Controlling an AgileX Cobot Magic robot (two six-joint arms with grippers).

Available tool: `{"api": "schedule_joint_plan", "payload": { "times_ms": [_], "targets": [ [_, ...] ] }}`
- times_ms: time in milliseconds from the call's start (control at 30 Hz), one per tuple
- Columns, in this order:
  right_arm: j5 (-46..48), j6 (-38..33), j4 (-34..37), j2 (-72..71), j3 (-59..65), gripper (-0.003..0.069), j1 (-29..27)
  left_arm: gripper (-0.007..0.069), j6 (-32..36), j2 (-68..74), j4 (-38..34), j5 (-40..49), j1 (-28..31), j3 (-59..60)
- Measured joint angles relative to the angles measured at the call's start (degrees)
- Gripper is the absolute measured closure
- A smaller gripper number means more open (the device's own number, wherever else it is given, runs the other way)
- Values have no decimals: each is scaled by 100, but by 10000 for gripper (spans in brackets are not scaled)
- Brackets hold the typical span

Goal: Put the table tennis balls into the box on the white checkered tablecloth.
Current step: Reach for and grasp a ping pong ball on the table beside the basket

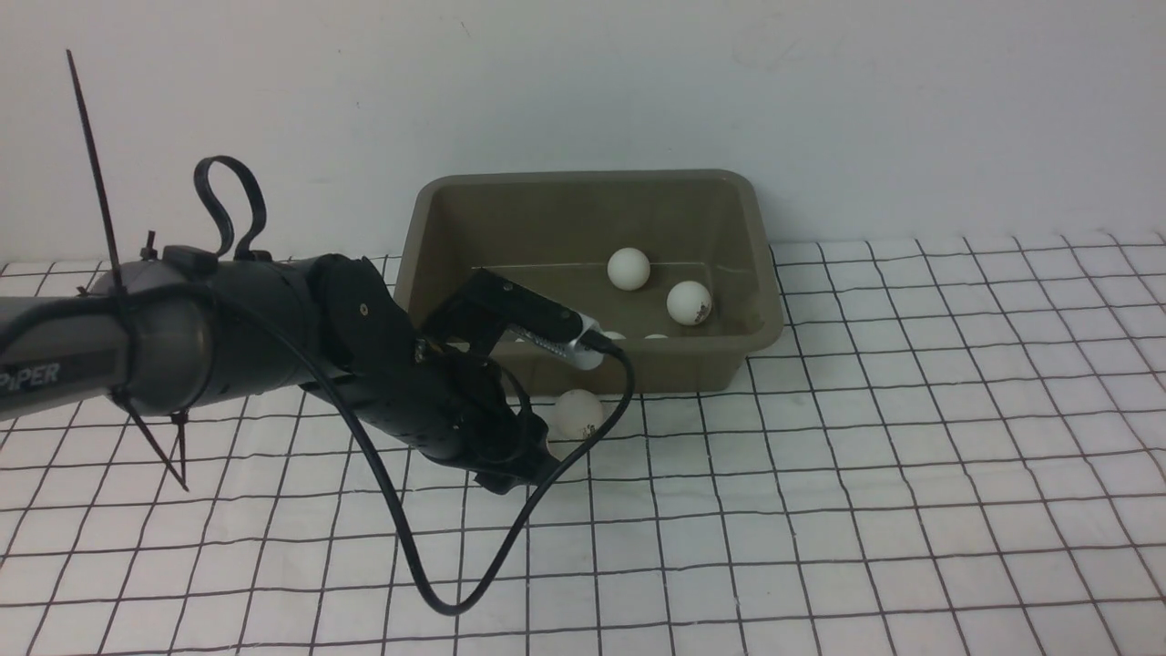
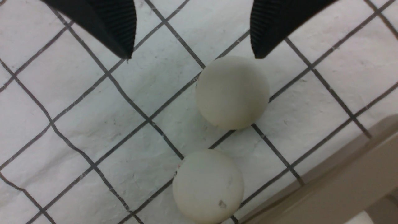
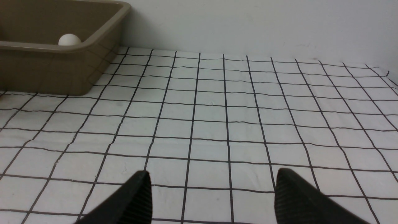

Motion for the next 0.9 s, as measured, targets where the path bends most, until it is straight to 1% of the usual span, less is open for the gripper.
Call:
{"api": "schedule_joint_plan", "payload": {
  "times_ms": [167, 300, 567, 700, 900],
  "targets": [
    [0, 0, 0, 0, 0, 177, 0, 126, 0, 0, 0, -10, 0, 0],
    [0, 0, 0, 0, 0, 177, 0, 102, 0, 0, 0, -10, 0, 0],
    [0, 0, 0, 0, 0, 177, 0, 92, 40, 129, 0, -398, 0, -79],
    [0, 0, 0, 0, 0, 177, 0, 90, 59, 504, 0, -352, 0, -304],
    [0, 0, 0, 0, 0, 177, 0, 90, 63, 573, 0, -339, -11, -442]
  ]
}}
